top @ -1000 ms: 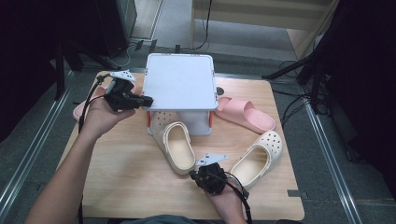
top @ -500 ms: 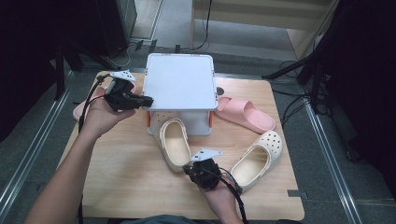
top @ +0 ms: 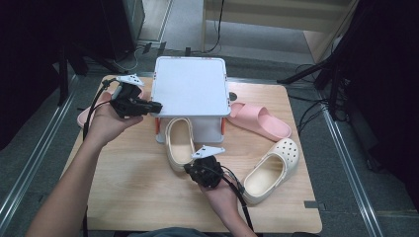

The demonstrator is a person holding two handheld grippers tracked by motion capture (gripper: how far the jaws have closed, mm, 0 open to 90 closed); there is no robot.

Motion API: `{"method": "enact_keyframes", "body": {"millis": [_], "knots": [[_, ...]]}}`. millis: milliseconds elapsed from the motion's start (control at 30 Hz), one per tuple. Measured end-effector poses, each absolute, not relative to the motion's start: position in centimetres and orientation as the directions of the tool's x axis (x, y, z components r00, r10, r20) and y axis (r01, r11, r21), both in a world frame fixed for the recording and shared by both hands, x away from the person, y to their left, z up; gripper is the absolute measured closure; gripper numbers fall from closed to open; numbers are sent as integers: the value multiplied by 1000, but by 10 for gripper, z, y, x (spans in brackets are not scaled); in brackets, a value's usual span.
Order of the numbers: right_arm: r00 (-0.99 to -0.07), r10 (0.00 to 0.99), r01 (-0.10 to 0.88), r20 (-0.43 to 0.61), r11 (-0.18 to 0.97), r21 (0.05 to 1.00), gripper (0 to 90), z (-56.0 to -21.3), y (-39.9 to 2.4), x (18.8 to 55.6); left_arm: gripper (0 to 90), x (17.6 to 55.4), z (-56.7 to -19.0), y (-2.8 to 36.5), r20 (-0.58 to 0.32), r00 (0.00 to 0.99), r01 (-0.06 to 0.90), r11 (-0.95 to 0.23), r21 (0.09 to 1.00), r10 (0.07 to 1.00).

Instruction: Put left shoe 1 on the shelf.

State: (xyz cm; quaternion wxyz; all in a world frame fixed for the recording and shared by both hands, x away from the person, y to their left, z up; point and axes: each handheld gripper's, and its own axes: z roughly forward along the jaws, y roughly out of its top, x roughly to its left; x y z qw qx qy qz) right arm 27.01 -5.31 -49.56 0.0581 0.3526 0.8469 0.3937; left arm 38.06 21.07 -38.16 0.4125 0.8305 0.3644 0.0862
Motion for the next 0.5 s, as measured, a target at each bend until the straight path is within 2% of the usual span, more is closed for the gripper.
{"method": "enact_keyframes", "body": {"millis": [500], "knots": [[-732, 654, 556, 191, 411, 723, 900, -502, -26, 301, 831, 380, -382, 211, -157, 720, 533, -394, 749, 676]]}}
